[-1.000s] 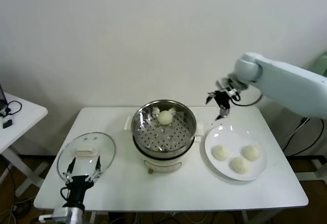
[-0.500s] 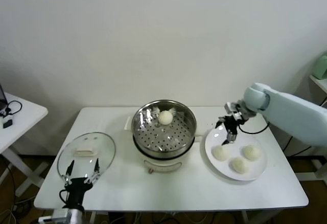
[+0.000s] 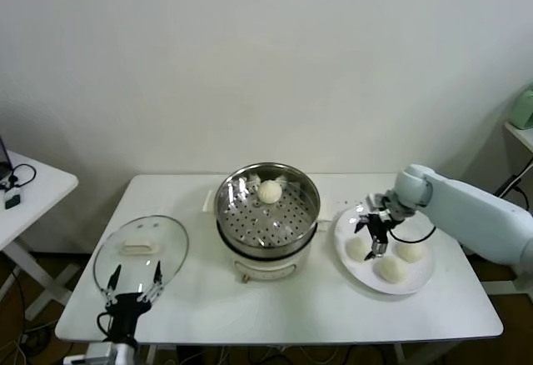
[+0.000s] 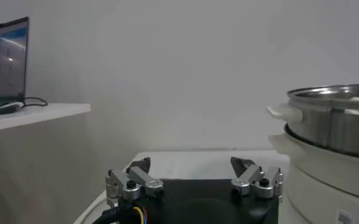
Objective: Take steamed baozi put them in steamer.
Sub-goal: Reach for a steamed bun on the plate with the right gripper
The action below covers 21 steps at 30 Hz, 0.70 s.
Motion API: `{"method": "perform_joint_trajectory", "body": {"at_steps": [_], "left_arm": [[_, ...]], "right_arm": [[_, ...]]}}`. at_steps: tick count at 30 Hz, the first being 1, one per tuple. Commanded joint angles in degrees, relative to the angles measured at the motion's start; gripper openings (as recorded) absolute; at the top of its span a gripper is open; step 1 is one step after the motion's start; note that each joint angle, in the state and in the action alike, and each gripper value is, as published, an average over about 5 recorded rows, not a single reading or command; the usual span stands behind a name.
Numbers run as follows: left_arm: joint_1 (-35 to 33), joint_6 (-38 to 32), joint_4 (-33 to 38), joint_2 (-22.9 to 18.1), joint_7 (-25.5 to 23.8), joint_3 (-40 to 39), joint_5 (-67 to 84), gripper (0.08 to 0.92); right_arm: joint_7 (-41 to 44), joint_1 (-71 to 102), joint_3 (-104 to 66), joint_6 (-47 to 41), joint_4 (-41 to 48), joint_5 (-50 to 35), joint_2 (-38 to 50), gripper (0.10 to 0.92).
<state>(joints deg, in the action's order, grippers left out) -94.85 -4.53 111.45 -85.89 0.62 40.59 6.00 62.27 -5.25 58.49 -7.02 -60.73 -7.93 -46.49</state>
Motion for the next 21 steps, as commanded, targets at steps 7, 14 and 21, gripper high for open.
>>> {"method": "perform_joint_trajectory", "body": {"at_steps": [7, 14, 21], "left_arm": [[0.1, -0.1, -0.5, 0.0, 0.1, 0.0, 0.1, 0.823], [0.1, -0.2, -0.7, 0.1, 0.1, 0.1, 0.1, 0.823], [0.1, -0.1, -0.6, -0.1, 0.1, 0.0, 0.1, 0.823]], "right_arm": [[0.0, 2.8, -2.8, 0.7, 5.9, 2.4, -2.9, 0.823], [0.0, 2.8, -2.9, 0.7, 6.2, 2.4, -3.2, 0.820], [-0.2, 2.6, -3.0, 0.7, 5.8, 2.1, -3.0, 0.769]]}}
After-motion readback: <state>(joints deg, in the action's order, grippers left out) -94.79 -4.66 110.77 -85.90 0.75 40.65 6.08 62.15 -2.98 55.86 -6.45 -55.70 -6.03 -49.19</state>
